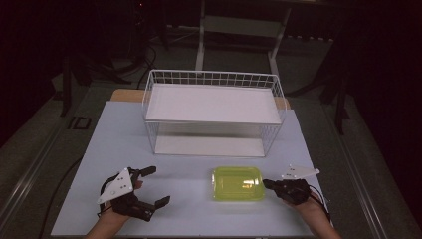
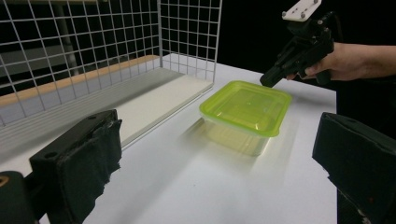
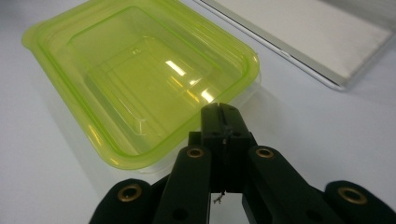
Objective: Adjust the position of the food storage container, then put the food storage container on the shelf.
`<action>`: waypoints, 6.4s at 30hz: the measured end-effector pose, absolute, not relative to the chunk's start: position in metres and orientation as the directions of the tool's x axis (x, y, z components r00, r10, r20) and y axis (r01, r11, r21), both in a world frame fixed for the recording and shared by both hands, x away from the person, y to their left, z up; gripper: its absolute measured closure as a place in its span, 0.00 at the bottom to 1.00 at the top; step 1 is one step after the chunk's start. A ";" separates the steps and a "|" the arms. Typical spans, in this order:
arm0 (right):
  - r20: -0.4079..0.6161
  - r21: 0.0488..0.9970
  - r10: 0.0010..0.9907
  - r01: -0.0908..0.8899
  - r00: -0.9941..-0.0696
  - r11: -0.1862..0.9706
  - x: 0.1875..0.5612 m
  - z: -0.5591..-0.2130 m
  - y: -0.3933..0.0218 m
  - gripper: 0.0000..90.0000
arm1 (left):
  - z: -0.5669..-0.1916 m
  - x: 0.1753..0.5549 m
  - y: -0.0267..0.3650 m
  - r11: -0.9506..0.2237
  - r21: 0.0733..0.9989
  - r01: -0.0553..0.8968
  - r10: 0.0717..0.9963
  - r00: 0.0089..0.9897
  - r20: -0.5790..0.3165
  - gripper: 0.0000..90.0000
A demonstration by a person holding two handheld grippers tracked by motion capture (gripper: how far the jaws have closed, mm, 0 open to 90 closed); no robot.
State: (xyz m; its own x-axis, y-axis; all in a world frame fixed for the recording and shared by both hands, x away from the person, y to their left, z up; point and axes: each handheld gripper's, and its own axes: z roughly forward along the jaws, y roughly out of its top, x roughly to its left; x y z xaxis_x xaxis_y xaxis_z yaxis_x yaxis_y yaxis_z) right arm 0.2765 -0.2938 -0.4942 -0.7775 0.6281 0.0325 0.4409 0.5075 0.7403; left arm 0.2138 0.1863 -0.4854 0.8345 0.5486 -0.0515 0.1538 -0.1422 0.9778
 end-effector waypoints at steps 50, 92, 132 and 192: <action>0.013 0.751 0.489 0.331 -0.872 0.571 0.289 -0.484 -0.198 0.92 | -0.488 0.216 0.188 -0.124 0.970 0.208 0.540 0.834 -0.110 0.02; 0.240 0.704 0.692 0.613 -0.681 0.359 0.288 -0.498 -0.181 0.26 | -0.510 0.285 0.139 -0.197 0.704 0.683 0.674 0.616 -0.408 0.53; 0.288 0.651 0.721 0.681 -0.630 0.335 0.277 -0.491 -0.182 0.74 | -0.505 0.269 0.134 -0.213 0.662 0.719 0.683 0.594 -0.425 0.77; 0.273 0.729 0.800 0.658 -0.535 0.191 0.359 -0.476 -0.199 0.85 | -0.493 0.354 0.106 -0.104 0.735 0.670 0.733 0.551 -0.398 0.89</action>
State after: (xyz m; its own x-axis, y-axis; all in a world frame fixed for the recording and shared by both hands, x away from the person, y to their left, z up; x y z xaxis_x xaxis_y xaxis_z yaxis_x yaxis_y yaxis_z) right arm 0.3589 -0.1992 -0.4761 -0.5348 0.7997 0.2729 0.6577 0.1912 0.7286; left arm 0.3545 0.1055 -0.4927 0.5510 0.7333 -0.3983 0.6698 -0.1039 0.7352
